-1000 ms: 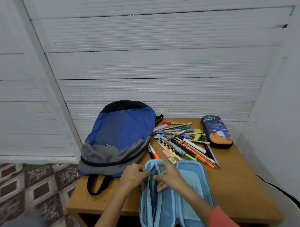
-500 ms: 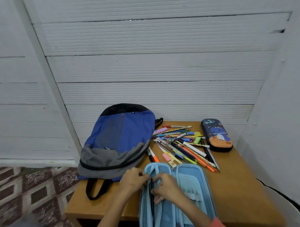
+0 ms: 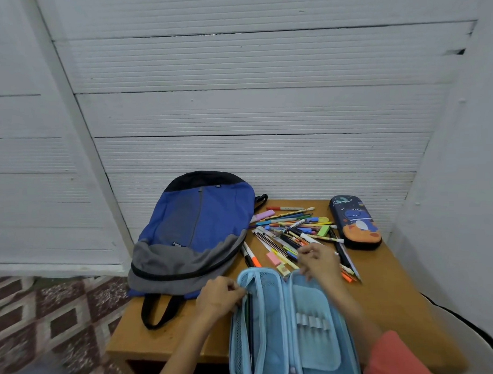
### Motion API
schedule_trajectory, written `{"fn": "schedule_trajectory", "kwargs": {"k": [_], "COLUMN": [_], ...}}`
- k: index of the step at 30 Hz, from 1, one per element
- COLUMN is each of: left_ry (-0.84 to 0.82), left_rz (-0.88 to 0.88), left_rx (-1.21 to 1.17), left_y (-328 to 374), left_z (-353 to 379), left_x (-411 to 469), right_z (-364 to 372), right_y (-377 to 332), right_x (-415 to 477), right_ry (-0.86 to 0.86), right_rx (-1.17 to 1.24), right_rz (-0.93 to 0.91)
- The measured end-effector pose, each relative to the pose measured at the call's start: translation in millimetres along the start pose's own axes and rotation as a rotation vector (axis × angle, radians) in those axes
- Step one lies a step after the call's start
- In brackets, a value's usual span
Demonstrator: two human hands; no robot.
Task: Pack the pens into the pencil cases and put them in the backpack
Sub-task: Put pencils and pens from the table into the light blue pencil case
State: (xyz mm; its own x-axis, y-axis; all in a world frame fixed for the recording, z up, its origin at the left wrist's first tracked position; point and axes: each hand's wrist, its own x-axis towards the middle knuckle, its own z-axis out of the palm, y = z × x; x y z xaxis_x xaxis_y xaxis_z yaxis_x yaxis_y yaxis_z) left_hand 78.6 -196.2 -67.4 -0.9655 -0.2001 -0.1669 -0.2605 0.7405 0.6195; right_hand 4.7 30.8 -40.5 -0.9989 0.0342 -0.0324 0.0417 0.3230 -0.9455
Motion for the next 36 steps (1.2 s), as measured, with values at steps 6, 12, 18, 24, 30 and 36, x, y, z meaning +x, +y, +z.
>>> {"fn": "schedule_trajectory", "kwargs": {"k": [6,12,18,24,30,36], "left_ry": [-0.017,-0.003,-0.011,-0.003,-0.008,-0.005], "left_rz": [-0.002,-0.01,-0.006,0.001,-0.014,-0.012], "left_rx": [0.002,0.019,0.018,0.027,0.042,0.035], "left_y": [0.3,-1.1,-1.7,0.2,0.2,1.6], "left_z": [-0.9,0.1,1.0,0.5,0.5,0.0], "left_x": [-0.2,1.0,1.7,1.5,0.7,-0.8], "right_z": [-57.5,-73.8,-70.7,-72.4,-70.4,-57.4], "right_y": [48.3,88.9,96.2,85.6,35.1,-18.9], "right_x": [38.1,41.7,44.0,36.8,24.0,11.5], "right_ry": [0.239,0.166,0.16,0.184,0.288,0.322], "right_rx": [-0.357,-0.633,-0.657,-0.552,-0.079,0.381], "right_rz": [-0.031,-0.021,-0.026,-0.038,-0.184,-0.317]}}
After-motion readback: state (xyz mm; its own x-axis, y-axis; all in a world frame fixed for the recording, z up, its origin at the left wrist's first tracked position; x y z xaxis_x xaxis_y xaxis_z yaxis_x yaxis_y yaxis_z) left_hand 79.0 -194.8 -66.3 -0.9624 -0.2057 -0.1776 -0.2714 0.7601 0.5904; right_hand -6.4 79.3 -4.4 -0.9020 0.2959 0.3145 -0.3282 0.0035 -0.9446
